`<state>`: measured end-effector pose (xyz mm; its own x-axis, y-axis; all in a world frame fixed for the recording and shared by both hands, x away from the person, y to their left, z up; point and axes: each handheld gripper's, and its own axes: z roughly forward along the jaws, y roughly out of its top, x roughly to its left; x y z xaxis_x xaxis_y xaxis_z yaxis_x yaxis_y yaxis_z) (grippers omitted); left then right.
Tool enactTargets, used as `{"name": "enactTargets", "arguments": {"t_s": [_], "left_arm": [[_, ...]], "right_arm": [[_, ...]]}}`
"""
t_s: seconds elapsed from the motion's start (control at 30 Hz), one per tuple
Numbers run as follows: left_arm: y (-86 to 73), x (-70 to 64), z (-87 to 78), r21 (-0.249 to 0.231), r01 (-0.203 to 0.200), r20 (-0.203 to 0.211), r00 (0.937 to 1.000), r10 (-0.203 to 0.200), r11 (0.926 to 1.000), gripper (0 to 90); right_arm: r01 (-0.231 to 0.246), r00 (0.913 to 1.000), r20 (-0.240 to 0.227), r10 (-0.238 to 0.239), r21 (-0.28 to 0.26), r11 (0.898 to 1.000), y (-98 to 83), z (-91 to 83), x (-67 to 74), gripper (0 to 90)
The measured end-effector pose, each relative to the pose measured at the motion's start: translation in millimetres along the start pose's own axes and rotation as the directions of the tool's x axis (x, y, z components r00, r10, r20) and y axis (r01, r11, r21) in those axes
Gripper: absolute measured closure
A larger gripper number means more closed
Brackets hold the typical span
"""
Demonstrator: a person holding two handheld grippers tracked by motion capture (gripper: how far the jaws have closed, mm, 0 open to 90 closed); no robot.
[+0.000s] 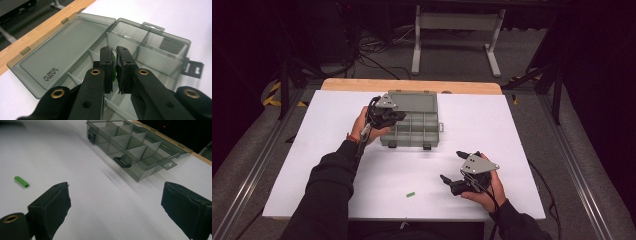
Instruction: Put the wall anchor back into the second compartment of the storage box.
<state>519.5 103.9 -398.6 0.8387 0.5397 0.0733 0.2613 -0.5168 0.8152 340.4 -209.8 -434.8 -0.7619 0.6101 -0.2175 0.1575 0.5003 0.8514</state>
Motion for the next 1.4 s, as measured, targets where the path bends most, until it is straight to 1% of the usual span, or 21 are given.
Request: {"name": "enactTargets", "arguments": {"t_s": [0.03, 0.1, 0.2, 0.27, 0.33, 0.53, 0.57, 0.63, 0.73, 0.83, 0.93, 1.03, 1.17, 1.2, 1.3, 1.37, 1.4], "left_arm": [[-0.2, 0.4, 2.0, 0.003, 0.002, 0.005, 1.0000, -0.002, 1.0000, 84.3], [-1.3, 1.0, 6.8, 0.014, 0.009, 0.002, 1.0000, -0.009, 0.9999, 84.3], [-3.5, 2.2, 14.0, 0.029, 0.017, -0.009, 0.9998, -0.017, 0.9994, 84.3], [-4.4, 2.9, 16.7, 0.032, 0.019, -0.018, 0.9997, -0.018, 0.9993, 84.3], [-6.0, 4.6, 19.5, 0.031, 0.036, -0.025, 0.9991, -0.035, 0.9989, 84.3], [-9.8, 7.5, 24.7, 0.045, 0.053, -0.035, 0.9980, -0.052, 0.9975, 84.3], [-10.1, 7.8, 25.1, 0.045, 0.057, -0.031, 0.9980, -0.056, 0.9974, 84.3], [-10.4, 7.6, 26.7, 0.052, 0.051, -0.032, 0.9983, -0.049, 0.9973, 84.3], [-10.4, 6.2, 28.9, 0.052, 0.052, -0.030, 0.9983, -0.050, 0.9973, 84.2], [-10.3, 4.9, 31.5, 0.065, 0.044, -0.035, 0.9985, -0.042, 0.9969, 84.2], [-10.3, 4.2, 32.5, 0.070, 0.042, -0.043, 0.9983, -0.039, 0.9966, 84.0], [-10.3, 4.2, 32.5, 0.071, 0.042, -0.042, 0.9984, -0.039, 0.9966, 83.6], [-10.1, 3.8, 32.4, 0.071, 0.043, -0.048, 0.9981, -0.040, 0.9965, 80.4], [-10.0, 3.5, 31.8, 0.069, 0.047, -0.042, 0.9981, -0.044, 0.9965, 80.4], [-8.7, 2.7, 28.4, 0.062, 0.045, -0.039, 0.9983, -0.043, 0.9970, 79.4], [-7.1, 1.3, 23.4, 0.046, 0.046, -0.032, 0.9985, -0.044, 0.9979, 78.2], [-6.2, -0.6, 19.7, 0.037, 0.035, -0.027, 0.9990, -0.034, 0.9987, 77.5]], "right_arm": [[0.000, 1.0000, 0.000, 0.000, 0.001, 1.000, -0.3, -0.1, -0.3, 8.7], [0.000, 1.0000, 0.000, 0.000, 0.002, 1.000, -0.4, -0.3, -0.3, 8.7], [0.002, 1.0000, 0.000, -0.002, 0.001, 1.000, -0.1, -0.3, 0.1, 8.7], [0.002, 1.0000, -0.004, -0.002, 0.002, 1.000, 0.0, -0.1, 1.1, 8.7], [0.007, 1.0000, -0.003, -0.007, 0.006, 1.000, -0.4, 0.5, 1.3, 8.7], [0.006, 1.0000, -0.003, -0.006, 0.010, 1.000, -1.0, 1.2, 0.6, 8.7], [0.006, 1.0000, -0.002, -0.005, 0.010, 1.000, -1.0, 1.0, 0.4, 8.7], [0.006, 1.0000, -0.005, -0.006, 0.013, 1.000, -1.1, 1.3, 0.4, 8.7], [0.008, 0.9999, -0.006, -0.008, 0.016, 1.000, -1.4, 1.8, 0.6, 8.6], [0.011, 0.9999, -0.008, -0.011, 0.018, 1.000, -1.2, 2.1, 1.0, 8.7], [0.012, 0.9999, -0.004, -0.012, 0.017, 1.000, -1.2, 2.0, 1.0, 8.7], [0.008, 1.0000, -0.001, -0.008, 0.016, 1.000, -1.3, 1.6, 0.2, 8.7], [0.011, 0.9999, -0.005, -0.011, 0.021, 1.000, -1.5, 2.0, 0.4, 8.6], [0.011, 0.9999, -0.005, -0.011, 0.021, 1.000, -1.5, 2.0, 0.5, 8.6], [0.012, 0.9999, -0.005, -0.012, 0.020, 1.000, -1.5, 2.0, 0.4, 8.6], [0.010, 0.9999, -0.003, -0.010, 0.020, 1.000, -1.6, 1.9, 0.1, 8.6], [0.010, 0.9999, -0.003, -0.010, 0.021, 1.000, -1.6, 1.9, 0.1, 8.6]]}}
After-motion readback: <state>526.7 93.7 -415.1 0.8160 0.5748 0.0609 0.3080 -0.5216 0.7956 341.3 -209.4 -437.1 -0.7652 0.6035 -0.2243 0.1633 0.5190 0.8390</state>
